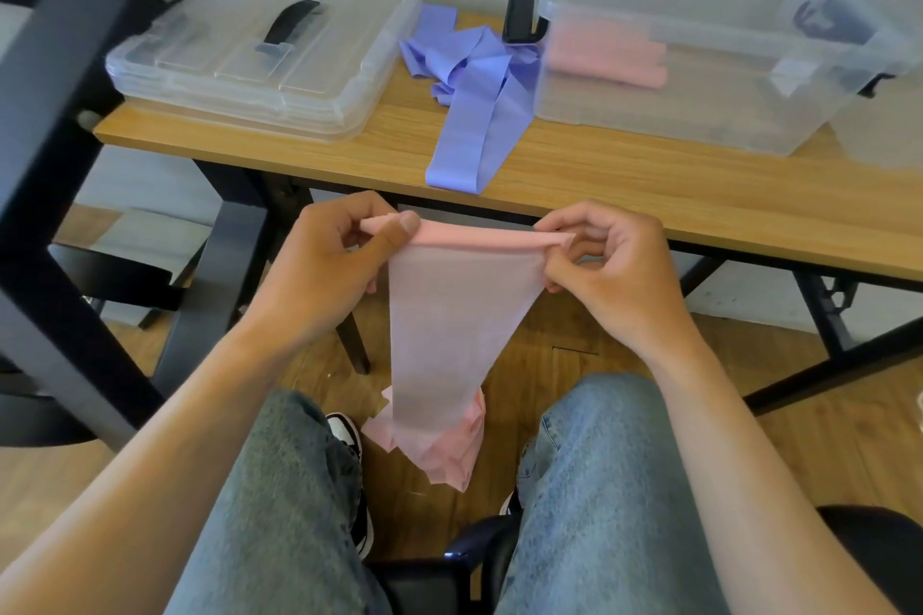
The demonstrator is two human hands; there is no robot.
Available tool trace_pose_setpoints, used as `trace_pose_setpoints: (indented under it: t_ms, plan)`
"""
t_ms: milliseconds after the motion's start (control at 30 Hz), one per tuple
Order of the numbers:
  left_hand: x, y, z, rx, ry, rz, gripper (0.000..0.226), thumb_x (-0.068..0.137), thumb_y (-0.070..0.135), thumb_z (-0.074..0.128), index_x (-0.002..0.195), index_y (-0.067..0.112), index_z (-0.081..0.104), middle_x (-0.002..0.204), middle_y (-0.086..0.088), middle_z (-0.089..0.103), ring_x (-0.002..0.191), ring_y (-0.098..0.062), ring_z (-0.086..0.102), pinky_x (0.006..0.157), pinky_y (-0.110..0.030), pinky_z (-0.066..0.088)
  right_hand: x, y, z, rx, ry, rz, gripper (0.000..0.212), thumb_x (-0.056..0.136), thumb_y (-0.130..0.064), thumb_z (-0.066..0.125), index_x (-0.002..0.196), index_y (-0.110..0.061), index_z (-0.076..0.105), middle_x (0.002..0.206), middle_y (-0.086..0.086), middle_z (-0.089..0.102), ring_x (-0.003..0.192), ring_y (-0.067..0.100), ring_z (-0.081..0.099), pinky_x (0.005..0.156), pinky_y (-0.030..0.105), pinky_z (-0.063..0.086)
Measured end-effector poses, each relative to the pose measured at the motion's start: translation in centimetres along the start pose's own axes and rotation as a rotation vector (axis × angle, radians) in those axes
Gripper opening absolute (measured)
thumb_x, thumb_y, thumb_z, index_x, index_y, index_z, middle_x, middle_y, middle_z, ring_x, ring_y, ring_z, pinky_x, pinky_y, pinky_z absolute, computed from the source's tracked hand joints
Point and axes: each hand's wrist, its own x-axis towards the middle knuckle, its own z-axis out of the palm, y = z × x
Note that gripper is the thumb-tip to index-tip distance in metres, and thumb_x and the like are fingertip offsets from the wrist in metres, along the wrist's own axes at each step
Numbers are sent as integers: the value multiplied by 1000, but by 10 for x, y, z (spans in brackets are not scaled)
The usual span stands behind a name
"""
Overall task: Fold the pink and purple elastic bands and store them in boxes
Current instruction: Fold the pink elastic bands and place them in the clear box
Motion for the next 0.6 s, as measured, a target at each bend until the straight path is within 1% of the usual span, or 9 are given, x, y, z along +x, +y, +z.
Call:
trace_pose_setpoints:
  t_ms: [100,200,267,333,400,467,533,600]
  plan:
    - [1,-1,1,36,-1,-9,28,99,42,58,87,19,67,63,15,60,57,-3,55,61,-18,44,-1,-1,2,-13,1,32,31,84,10,66,100,-14,76,75,1,77,64,20,74,72,37,64]
    - [1,-1,-1,51,5,-26,25,98,42,59,88,21,69,64,20,61,59,-1,56,57,-13,45,-3,-1,1,-66,-18,26,32,85,7,67,102,-18,76,74,1,77,65,19,75,73,42,65]
    - [1,-1,-2,90,2,-26,22,98,42,60,89,24,69,66,20,62,63,-2,57,60,-15,47,-2,0,-1,-154,-26,-19,31,85,4,68,101,-21,77,74,1,75,67,19,74,71,45,63]
    - [2,-1,-3,142,12,-8,21,97,42,60,90,25,69,75,15,65,71,-5,61,68,-25,53,-1,2,-2,-249,-17,-80,27,85,0,70,99,-22,78,74,2,73,68,21,71,67,47,60]
    - [3,-3,-3,170,27,9,20,97,43,61,92,26,69,84,10,68,80,-10,65,74,-35,56,-1,2,-4,-308,-1,-120,22,87,-3,73,97,-21,79,73,0,73,68,17,70,66,44,59]
    - [3,-4,-4,160,46,25,20,95,44,62,93,26,71,85,8,69,80,-13,65,73,-38,56,0,0,-6,-305,10,-128,20,88,-5,75,98,-22,80,78,-6,75,71,10,72,69,37,62]
    - [3,-5,-6,107,73,44,23,92,46,65,96,26,75,78,7,69,72,-13,62,67,-33,53,1,-1,-9,-310,19,-154,19,88,-6,76,98,-22,81,79,-7,73,71,10,69,67,31,59]
    - [0,-3,-7,16,73,37,21,90,41,69,99,24,78,70,3,70,62,-12,63,61,-24,53,3,0,-13,-343,19,-183,18,89,-7,75,98,-22,81,72,-4,67,66,15,61,61,34,52]
